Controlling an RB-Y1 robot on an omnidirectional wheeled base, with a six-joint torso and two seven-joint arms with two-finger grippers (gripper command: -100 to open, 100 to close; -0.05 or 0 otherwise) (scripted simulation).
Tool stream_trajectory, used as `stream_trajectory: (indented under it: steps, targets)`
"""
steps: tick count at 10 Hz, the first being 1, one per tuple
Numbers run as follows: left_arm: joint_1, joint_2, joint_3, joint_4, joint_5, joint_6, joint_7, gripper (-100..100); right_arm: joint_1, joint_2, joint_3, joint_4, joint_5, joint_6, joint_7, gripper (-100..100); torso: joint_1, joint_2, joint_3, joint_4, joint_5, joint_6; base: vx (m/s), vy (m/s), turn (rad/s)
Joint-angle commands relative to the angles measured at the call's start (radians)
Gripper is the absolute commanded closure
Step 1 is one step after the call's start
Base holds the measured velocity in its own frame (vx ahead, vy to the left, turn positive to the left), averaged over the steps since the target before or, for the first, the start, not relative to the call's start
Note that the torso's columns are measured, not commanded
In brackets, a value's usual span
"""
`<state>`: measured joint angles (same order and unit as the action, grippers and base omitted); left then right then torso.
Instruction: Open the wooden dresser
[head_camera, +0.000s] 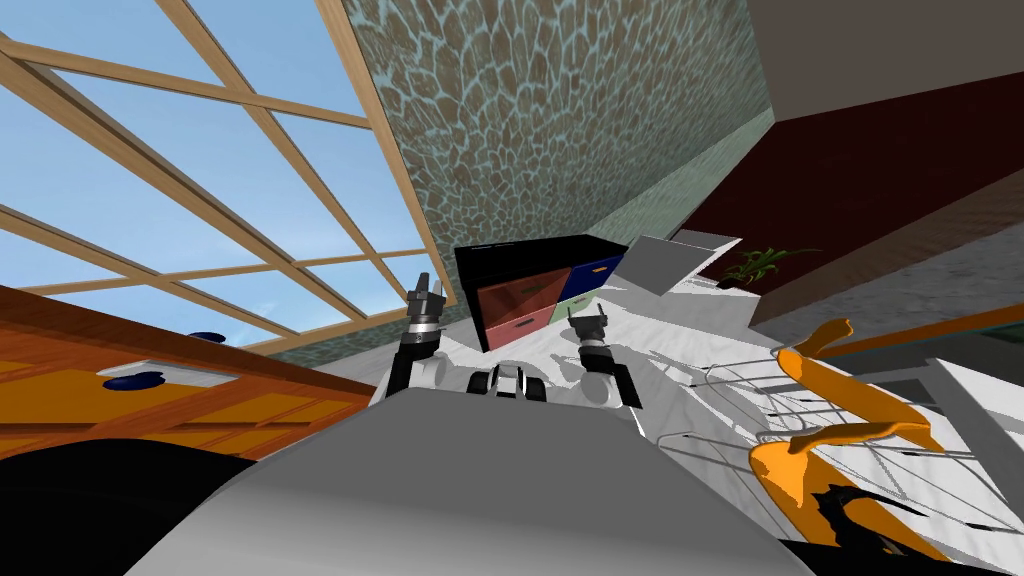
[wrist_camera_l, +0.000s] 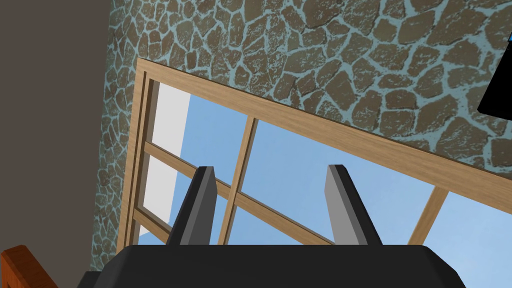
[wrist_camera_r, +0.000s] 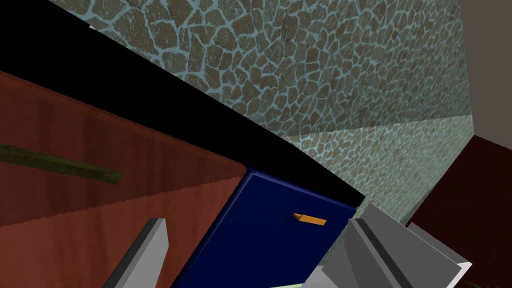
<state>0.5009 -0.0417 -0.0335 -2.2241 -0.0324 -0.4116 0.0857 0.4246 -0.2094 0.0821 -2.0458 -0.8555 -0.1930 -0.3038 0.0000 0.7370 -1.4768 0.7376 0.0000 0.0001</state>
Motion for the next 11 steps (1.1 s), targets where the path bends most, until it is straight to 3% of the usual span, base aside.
stream_trajectory:
  steps: [1,2,5,7,8,11]
  targets:
    - [0.000,0.000,0.000,0.000,0.000,0.000,0.000,0,-0.011,0.000,0.005,0.020,-0.080,0.044,-0.025,-100,0.000,0.001,0.001,0.000,0.000,0.000,0.062,-0.045,0.057]
    - [0.000,0.000,0.000,0.000,0.000,0.000,0.000,0,-0.011,0.000,0.005,0.020,-0.091,0.044,-0.025,-100,0.000,0.002,0.001,0.001,0.000,0.000,0.027,-0.027,0.003]
    - [0.000,0.000,0.000,0.000,0.000,0.000,0.000,0,-0.029,-0.008,0.011,0.059,-0.191,0.110,-0.078,-100,0.000,0.001,0.001,0.000,0.000,0.000,0.052,-0.038,0.078]
    - [0.000,0.000,0.000,0.000,0.000,0.000,0.000,0,-0.029,-0.008,0.011,0.059,-0.230,0.110,-0.078,-100,0.000,0.000,0.000,0.000,0.000,0.000,0.045,-0.029,0.027]
    - [0.000,0.000,0.000,0.000,0.000,0.000,0.000,0,-0.037,-0.011,0.013,0.080,-0.269,0.141,-0.104,-100,0.001,0.002,0.001,0.001,0.000,0.000,0.045,-0.024,0.090]
    - [0.000,0.000,0.000,0.000,0.000,0.000,0.000,0,-0.046,-0.015,0.013,0.101,-0.357,0.171,-0.130,-100,-0.001,0.000,0.000,0.000,0.000,0.000,0.059,-0.037,0.075]
